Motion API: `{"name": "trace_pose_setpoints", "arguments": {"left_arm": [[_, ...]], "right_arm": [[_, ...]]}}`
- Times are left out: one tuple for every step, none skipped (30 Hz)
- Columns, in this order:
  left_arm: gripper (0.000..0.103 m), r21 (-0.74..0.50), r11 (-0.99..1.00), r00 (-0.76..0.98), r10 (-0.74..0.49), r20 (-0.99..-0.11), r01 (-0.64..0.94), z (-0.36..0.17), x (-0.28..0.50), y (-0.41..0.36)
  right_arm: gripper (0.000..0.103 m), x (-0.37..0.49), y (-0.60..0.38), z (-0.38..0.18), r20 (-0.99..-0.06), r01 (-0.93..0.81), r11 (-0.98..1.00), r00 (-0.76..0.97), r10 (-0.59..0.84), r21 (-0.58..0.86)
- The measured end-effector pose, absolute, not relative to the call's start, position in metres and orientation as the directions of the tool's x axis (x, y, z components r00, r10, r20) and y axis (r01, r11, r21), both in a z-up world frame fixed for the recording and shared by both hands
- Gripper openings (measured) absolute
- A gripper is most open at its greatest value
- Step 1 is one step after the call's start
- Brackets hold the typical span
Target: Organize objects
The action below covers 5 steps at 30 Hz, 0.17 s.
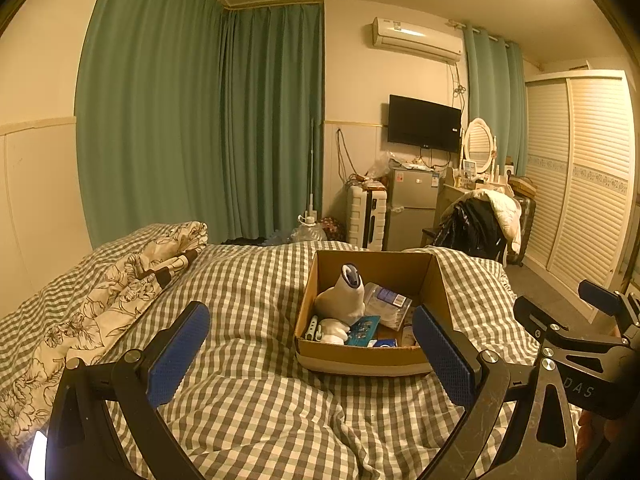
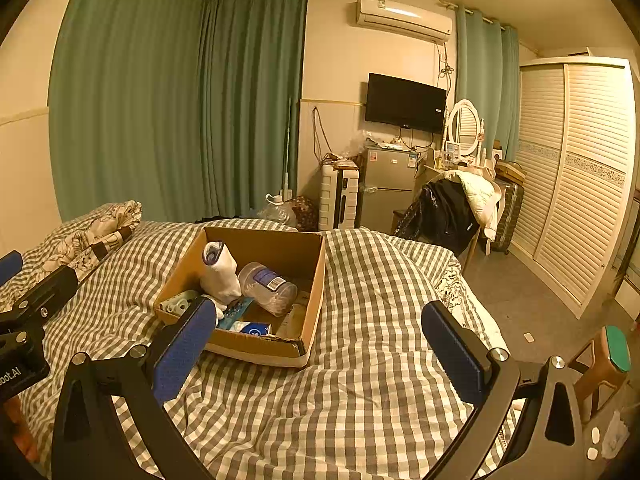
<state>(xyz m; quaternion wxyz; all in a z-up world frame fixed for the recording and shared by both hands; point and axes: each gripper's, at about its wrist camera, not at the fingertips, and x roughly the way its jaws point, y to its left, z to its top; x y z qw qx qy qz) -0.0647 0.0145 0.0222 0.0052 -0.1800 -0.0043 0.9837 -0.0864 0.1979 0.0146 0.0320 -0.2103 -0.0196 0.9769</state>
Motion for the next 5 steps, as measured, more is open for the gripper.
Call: {"name": "trace_pose_setpoints", "arguments": {"left_arm": [[0.103,-0.011,-1.000,-0.935,0.011,-0.354,-0.007,0.0216,-0.0644,0.0144],[0.103,-0.013,-1.000,-0.935,0.012,-0.354,-0.007,0.0215,-0.0636,0.0143],[0.103,-0.013,-1.000,-0.935,0.012,-0.354,-0.008,0.0211,-0.0639,0.0143],[0.103,-0.011,-1.000,-0.935,0.010,-0.353,-0.006,0.0211,-0.0639,0.0144],[0.103,-0.010,-1.000,-0.936,0.008,-0.353,-0.005,0.0211,-0.0640,0.0143]], "right_arm": [[0.103,-0.0862,0.1979,0.0142,-0.410,-0.054,-0.997,-0.909,0.071,-0.052],[0.103,-0.0860,0.1980,0.0137,-0.411,-0.053,-0.997,-0.909,0.070,-0.052],[0.103,-0.0861,0.1979,0.0138,-0.411,-0.053,-0.997,-0.909,0.070,-0.052],[0.103,-0.0863,0.1978,0.0132,-0.412,-0.052,-0.997,-0.908,0.069,-0.052],[0.103,-0.0872,0.1977,0.0127,-0.413,-0.052,-0.997,-0.908,0.070,-0.053]]}}
